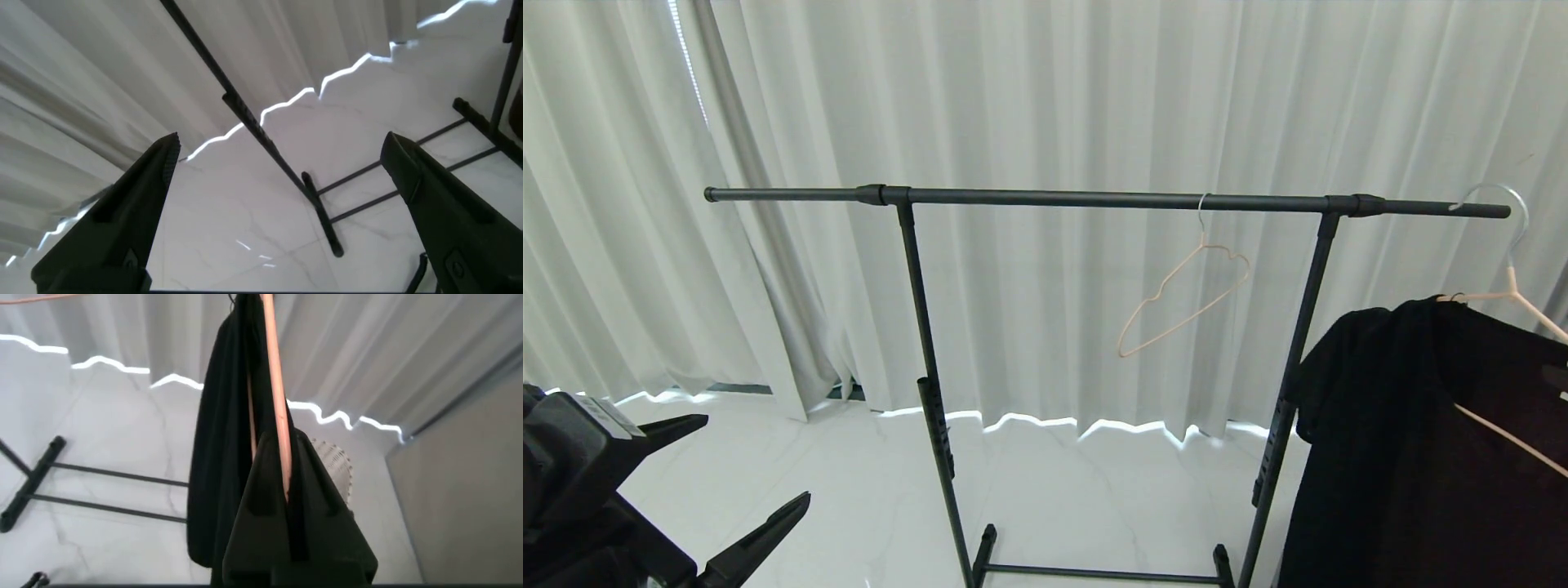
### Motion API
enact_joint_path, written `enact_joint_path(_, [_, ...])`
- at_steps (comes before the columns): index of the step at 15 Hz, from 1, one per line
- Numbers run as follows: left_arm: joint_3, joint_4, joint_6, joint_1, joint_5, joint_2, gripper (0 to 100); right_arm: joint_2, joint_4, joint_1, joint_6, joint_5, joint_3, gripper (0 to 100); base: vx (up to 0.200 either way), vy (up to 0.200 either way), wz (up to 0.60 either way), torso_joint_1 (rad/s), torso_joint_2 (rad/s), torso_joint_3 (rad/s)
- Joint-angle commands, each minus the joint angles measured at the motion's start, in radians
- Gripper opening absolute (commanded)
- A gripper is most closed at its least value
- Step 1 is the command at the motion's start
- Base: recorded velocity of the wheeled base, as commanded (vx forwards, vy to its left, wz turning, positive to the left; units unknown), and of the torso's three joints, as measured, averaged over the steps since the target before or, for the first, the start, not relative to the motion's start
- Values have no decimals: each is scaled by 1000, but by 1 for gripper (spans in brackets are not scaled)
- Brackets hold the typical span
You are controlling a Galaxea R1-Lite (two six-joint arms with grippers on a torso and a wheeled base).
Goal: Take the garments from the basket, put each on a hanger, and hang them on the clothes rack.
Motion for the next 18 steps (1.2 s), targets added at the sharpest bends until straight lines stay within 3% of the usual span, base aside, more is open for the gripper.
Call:
enact_joint_path(1, [-6,0,-1,1,7,13,100,12,-1,50,1,1,-13,0,0,0,0,0,0,0])
enact_joint_path(4, [-23,0,-1,1,43,31,100,13,1,78,1,1,-15,0,0,133,0,3,3,3])
enact_joint_path(9, [-30,0,1,1,43,50,100,15,-1,83,1,1,-15,0,0,200,0,5,3,5])
enact_joint_path(12, [-53,0,-1,1,43,76,100,28,-1,132,3,1,-15,0,0,200,0,7,1,9])
enact_joint_path(15, [-62,-3,-1,1,43,85,100,73,-19,248,52,1,-18,0,0,67,0,1,-1,-1])
enact_joint_path(16, [-64,-3,-1,1,43,85,100,74,-19,251,53,1,-18,0,0,0,0,0,0,0])
enact_joint_path(18, [-62,-3,-1,1,43,85,100,124,-41,363,78,1,-32,0,0,0,0,0,0,0])
